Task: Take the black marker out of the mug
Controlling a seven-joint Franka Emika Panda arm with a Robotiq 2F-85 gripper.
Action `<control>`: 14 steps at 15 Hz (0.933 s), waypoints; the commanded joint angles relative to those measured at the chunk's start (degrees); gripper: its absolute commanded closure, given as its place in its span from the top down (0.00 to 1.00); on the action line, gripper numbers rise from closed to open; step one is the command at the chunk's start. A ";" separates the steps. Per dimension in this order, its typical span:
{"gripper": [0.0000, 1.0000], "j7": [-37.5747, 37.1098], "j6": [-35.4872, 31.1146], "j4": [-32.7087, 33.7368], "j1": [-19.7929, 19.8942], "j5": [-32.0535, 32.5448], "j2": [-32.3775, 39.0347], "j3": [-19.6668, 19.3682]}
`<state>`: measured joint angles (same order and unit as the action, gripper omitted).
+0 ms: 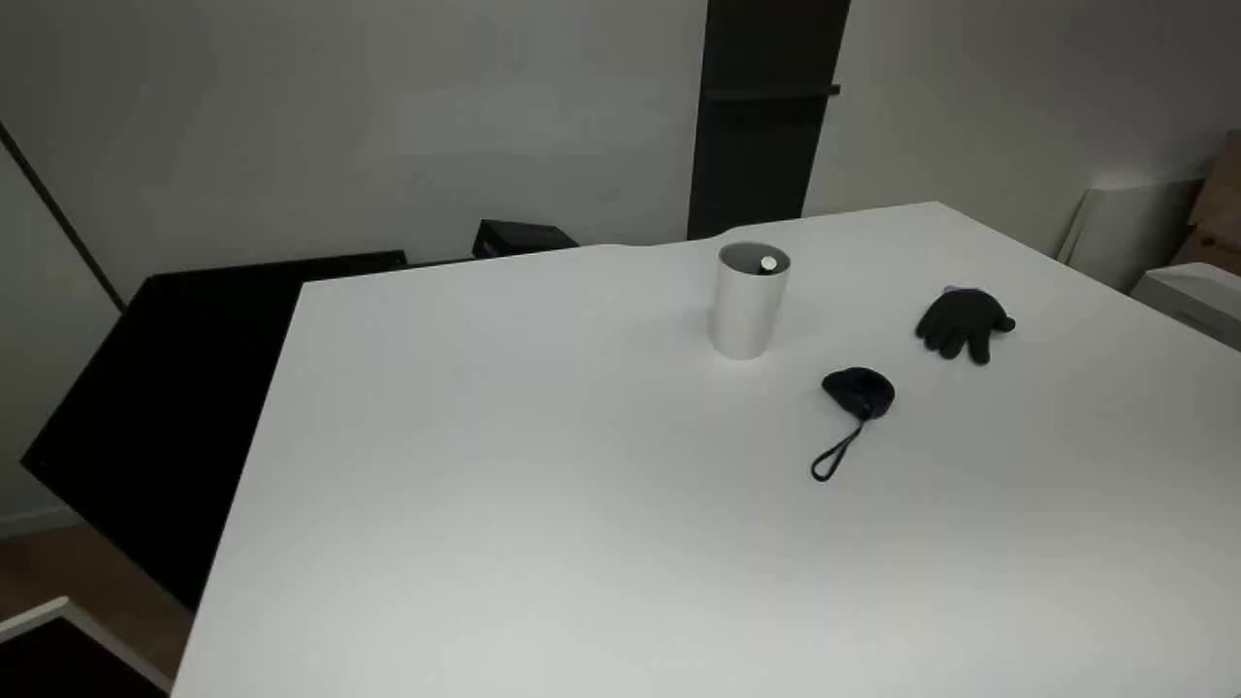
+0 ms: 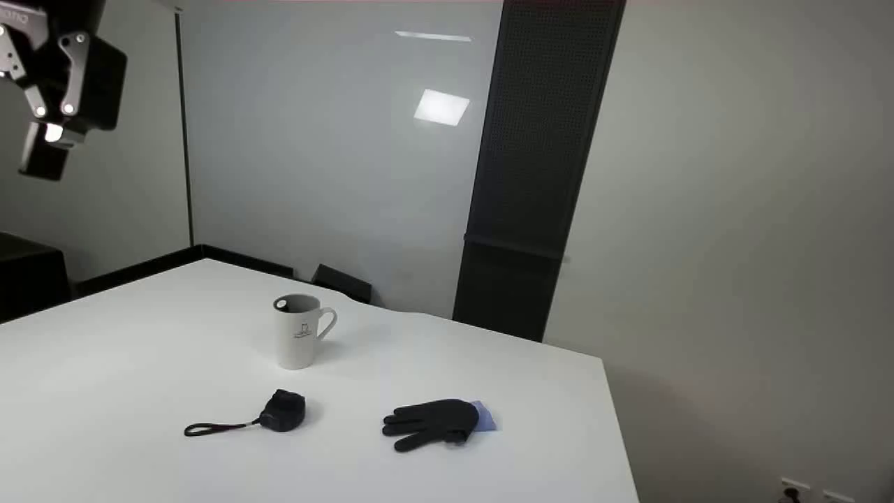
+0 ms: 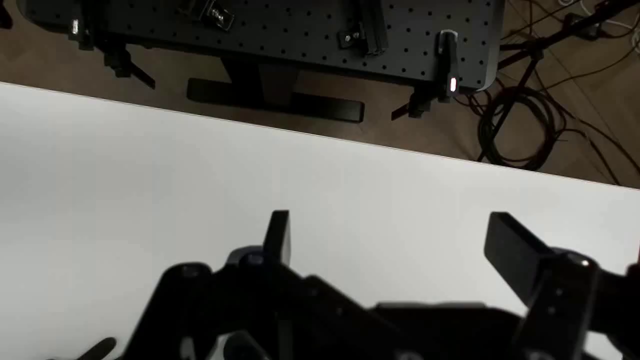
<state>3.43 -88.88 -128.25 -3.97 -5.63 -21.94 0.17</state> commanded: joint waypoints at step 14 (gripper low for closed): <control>1.00 1.03 -2.29 0.56 0.71 1.38 2.32 0.51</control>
<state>3.56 -89.39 -128.44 -3.92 -5.43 -21.83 0.22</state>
